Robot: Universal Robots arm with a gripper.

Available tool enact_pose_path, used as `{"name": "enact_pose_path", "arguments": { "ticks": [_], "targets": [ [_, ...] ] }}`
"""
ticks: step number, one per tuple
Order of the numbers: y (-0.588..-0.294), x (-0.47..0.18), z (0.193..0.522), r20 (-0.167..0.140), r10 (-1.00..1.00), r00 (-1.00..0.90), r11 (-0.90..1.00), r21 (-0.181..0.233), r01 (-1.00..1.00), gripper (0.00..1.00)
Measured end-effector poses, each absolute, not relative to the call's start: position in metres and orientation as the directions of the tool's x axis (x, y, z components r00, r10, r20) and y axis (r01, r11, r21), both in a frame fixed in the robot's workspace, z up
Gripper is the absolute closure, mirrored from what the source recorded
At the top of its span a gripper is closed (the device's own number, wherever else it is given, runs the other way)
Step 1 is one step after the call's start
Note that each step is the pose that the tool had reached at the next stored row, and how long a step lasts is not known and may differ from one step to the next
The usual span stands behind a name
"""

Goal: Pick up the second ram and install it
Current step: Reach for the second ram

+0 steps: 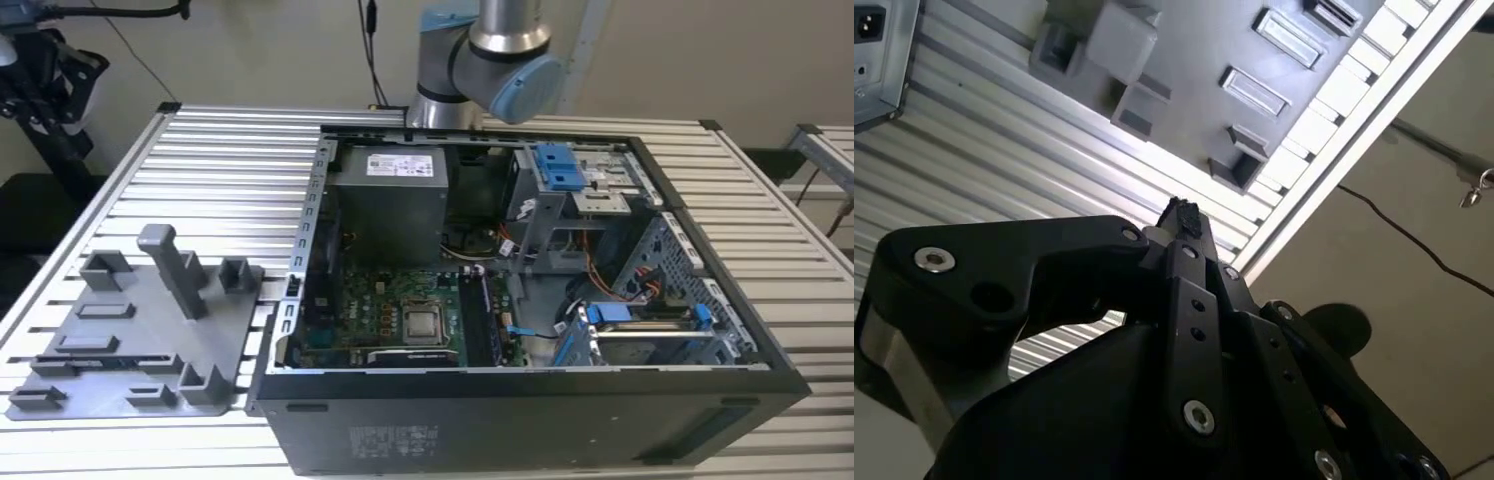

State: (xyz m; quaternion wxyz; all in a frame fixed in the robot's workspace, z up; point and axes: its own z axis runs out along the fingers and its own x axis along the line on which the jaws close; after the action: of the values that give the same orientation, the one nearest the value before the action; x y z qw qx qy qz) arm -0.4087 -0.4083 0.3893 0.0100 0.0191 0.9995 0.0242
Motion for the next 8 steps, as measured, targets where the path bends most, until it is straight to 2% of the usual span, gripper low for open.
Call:
{"name": "enact_pose_path", "arguments": {
  "ticks": [8],
  "targets": [
    [-0.42,-0.409,0.389,-0.019,0.039,-0.999,0.998,0.049,0.038,0.89]
  ]
}}
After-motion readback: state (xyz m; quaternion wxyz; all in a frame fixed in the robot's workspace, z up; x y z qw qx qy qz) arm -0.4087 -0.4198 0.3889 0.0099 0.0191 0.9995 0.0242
